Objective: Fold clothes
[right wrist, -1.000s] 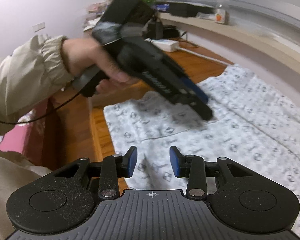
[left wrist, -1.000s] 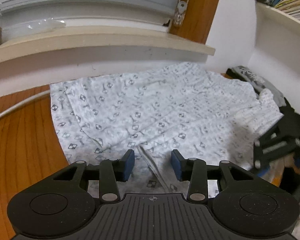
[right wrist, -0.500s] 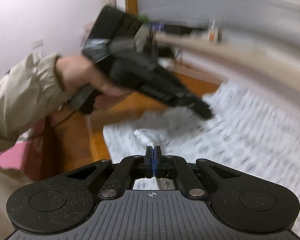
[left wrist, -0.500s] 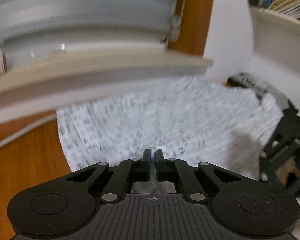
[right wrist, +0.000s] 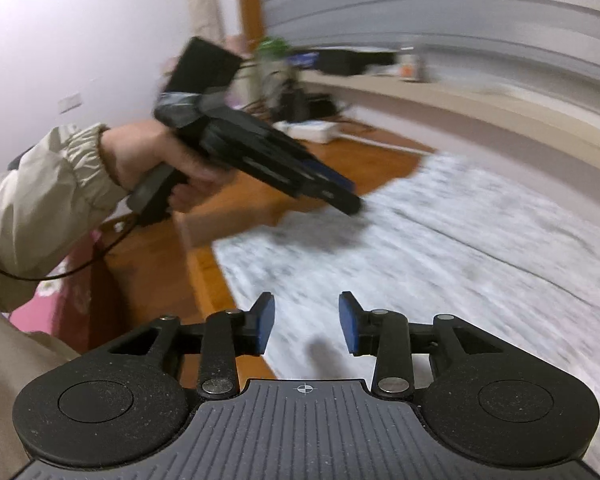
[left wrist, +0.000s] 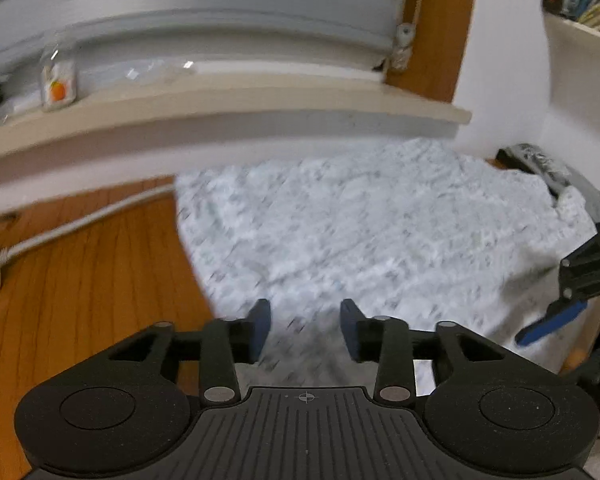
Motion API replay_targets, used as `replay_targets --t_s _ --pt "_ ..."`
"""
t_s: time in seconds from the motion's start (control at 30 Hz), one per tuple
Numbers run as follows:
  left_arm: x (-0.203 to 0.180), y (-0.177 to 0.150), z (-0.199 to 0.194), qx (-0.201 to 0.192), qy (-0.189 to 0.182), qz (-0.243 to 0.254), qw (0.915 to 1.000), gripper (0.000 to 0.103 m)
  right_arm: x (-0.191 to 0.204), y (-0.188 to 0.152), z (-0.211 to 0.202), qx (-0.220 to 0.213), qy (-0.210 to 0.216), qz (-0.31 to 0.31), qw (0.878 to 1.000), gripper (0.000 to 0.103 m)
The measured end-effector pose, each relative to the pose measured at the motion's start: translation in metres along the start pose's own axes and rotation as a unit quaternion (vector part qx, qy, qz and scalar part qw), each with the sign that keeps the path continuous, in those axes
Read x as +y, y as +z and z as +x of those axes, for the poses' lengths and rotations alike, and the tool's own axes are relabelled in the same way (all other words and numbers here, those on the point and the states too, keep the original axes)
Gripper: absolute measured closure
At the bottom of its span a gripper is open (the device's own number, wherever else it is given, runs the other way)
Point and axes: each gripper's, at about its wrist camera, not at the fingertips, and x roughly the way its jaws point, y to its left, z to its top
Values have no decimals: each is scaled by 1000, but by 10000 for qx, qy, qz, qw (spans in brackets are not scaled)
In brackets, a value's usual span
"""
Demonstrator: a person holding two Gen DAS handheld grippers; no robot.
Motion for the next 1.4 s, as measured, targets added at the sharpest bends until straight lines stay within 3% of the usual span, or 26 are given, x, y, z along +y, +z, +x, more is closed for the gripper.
replay_targets --t_s 0.1,0.2,0.37,0.47,0.63,0.8,0.83,0.87,0.9,0.93,1.17,1.23,1.4 --pt "-28 12 7 -97 -220 224 9995 47 -20 -29 -43 -65 -532 192 9984 66" --pt "-64 24 26 -121 -538 501 9972 43 -41 -67 -93 -118 -1085 457 9930 65" --pt "-123 43 71 -65 -1211 887 9886 42 -75 -133 -191 -315 -2234 927 9698 65" --pt "-163 47 93 -155 -1531 1030 9827 43 -88 -162 -234 -317 -2698 1113 9559 65" --pt "-225 52 120 -258 -1769 1290 9754 45 -104 -192 -257 -232 -2842 1267 9501 65" --pt "-251 65 154 -58 -2069 1388 9684 43 -111 -204 -251 -33 -2788 1278 9518 67" --pt "-251 69 160 17 -2115 1414 9671 43 -114 -205 -251 -39 -2806 1295 9510 71" --pt "-251 72 166 91 -2173 1442 9653 43 -117 -206 -250 -49 -2819 1318 9503 90" --pt "-251 75 172 166 -2235 1471 9634 42 -121 -203 -247 -72 -2813 1360 9499 100" --pt "-251 78 178 241 -2296 1500 9614 42 -125 -202 -246 -110 -2815 1374 9496 101" --pt "-235 83 201 578 -2791 1239 9505 40 -138 -195 -255 -660 -3221 1377 9343 101" --pt "-231 83 208 667 -2874 1111 9490 40 -139 -198 -253 -642 -3261 1392 9328 100" --pt "-228 79 218 685 -2867 1167 9484 43 -126 -211 -256 -611 -3327 1416 9303 84"
